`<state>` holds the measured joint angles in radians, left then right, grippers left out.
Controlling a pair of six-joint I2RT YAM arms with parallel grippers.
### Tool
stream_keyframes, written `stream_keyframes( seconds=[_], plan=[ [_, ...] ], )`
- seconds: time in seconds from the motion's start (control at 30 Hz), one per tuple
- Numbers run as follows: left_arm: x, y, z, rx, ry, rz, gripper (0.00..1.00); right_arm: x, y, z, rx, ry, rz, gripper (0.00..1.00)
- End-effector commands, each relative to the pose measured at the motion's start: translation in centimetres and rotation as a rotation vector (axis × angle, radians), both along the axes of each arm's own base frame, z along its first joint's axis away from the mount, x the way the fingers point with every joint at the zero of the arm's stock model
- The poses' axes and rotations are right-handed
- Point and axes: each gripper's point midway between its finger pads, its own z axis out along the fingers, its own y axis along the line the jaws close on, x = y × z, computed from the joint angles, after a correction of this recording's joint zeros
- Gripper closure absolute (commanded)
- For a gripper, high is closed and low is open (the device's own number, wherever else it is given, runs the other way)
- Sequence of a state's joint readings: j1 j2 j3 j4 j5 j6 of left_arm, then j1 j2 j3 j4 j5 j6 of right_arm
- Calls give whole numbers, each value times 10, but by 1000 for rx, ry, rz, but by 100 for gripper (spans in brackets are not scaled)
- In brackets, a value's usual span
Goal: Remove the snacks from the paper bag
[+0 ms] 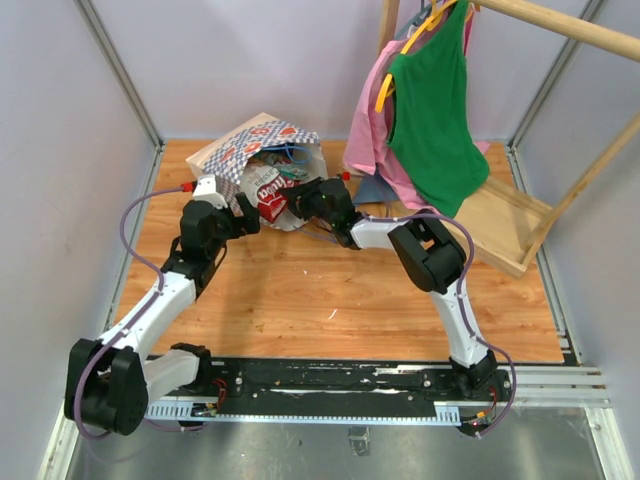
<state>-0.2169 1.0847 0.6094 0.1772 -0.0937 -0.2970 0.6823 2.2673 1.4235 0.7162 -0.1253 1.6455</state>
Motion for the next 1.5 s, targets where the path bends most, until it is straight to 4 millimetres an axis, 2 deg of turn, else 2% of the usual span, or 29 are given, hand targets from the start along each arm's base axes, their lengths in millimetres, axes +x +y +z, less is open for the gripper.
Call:
stream_keyframes(
  seconds=[0.0, 0.13, 0.27, 0.3, 0.4, 0.5, 0.63, 0.73, 0.93, 1.0, 1.1, 1.17, 1.23, 1.3, 1.37, 1.47],
  plan=[
    [-2, 6, 4, 5, -14, 13, 0, 9, 8, 14, 46, -42, -53, 76],
    [-3, 7, 3, 6, -11, 18, 0, 7, 10, 19, 54, -61, -34, 99],
    [-4, 10, 2, 12, -9, 27, 0, -10, 6, 38, 48, -127, 23, 99],
    [-4, 11, 2, 14, -8, 32, 0, -17, 2, 52, 58, -147, 32, 99],
    [-2, 14, 0, 17, -6, 41, 0, -39, -21, 65, 65, -147, 38, 99],
    [-1, 17, -3, 15, -1, 49, 0, -61, -57, 80, 91, -169, 59, 99],
    [0, 18, -7, 9, 3, 46, 0, -93, -106, 87, 66, -217, 134, 99],
    [4, 16, -13, -2, 12, 41, 0, -124, -146, 68, -15, -214, 160, 99],
    [11, 9, -25, -26, 37, 10, 0, -160, -277, 1, -306, -48, -45, 99],
    [13, 7, -26, -32, 43, 1, 0, -170, -317, -2, -406, -35, -132, 99],
    [15, 4, -27, -39, 44, -6, 0, -180, -363, -5, -549, -18, -261, 88],
    [16, 3, -27, -46, 39, -14, 0, -186, -375, -19, -639, 54, -257, 65],
    [17, 0, -26, -54, 40, -26, 0, -185, -373, -29, -626, 80, -229, 32],
    [17, -2, -26, -54, 47, -38, 0, -186, -366, -42, -587, 136, -177, 15],
    [16, -1, -24, -46, 50, -37, 0, -190, -364, -50, -597, 200, -110, 7],
    [12, 2, -19, -37, 42, -29, 0, -191, -375, -46, -705, 219, -75, 3]
  ],
)
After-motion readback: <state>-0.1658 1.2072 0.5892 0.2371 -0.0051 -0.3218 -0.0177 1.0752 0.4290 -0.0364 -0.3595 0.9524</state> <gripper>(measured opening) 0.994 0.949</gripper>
